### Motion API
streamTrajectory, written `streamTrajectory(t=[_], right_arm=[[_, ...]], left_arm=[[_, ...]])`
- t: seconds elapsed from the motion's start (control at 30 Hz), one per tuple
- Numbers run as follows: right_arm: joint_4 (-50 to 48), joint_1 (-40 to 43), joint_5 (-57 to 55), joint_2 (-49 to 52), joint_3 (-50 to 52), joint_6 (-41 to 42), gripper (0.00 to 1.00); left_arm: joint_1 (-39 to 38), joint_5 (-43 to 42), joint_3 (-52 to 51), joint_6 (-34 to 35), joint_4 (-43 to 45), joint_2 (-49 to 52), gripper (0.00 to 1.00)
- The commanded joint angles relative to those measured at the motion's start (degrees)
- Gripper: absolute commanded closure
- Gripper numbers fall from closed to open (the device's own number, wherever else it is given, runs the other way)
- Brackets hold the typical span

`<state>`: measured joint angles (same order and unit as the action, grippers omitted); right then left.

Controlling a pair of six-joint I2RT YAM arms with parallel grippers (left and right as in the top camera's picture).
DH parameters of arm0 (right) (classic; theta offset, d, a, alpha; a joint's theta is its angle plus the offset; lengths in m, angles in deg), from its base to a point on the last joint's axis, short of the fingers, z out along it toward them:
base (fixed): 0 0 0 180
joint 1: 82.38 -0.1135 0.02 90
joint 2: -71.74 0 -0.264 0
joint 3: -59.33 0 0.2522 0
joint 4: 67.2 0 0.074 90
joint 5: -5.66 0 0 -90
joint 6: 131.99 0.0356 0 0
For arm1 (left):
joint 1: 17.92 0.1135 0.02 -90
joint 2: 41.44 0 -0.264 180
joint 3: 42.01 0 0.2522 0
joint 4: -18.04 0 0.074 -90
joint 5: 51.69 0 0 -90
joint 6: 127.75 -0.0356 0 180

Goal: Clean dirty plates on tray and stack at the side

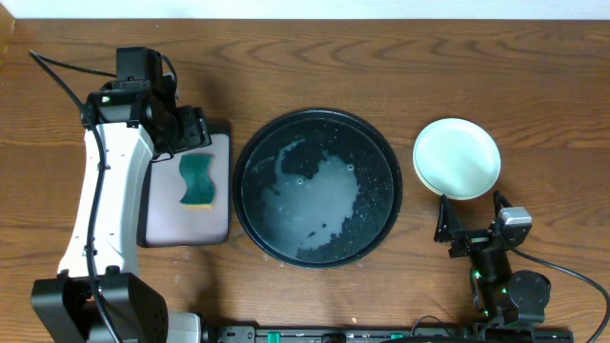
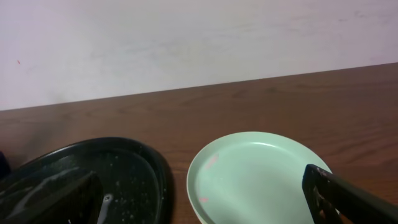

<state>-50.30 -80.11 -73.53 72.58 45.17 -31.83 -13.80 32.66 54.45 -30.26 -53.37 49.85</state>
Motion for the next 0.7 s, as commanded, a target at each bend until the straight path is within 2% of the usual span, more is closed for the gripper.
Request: streamTrajectory(t=[0.0,0.47,0.57,0.67], right_arm=[[0.3,-0.4,-0.3,-0.5,0.1,-0.6,0.01],[0.3,-0.4,-0.3,-0.5,0.1,-0.6,0.01],[0.3,-0.4,-0.3,-0.5,0.1,-0.6,0.01],[0.3,-0.4,-0.2,-0.5,0.1,-0.6,0.01]], left_arm=[[0.0,0.1,0.3,0.3,-0.2,0.2,0.23],[0.0,0.2,0.1,0.2,0.6,-2.8,0.23],[-0.4,0.3,-2.4,0.2,4.8,-7.4,0.23],[-0.7,0.3,-7.8,-0.5,13.8,-14.0,0.23]])
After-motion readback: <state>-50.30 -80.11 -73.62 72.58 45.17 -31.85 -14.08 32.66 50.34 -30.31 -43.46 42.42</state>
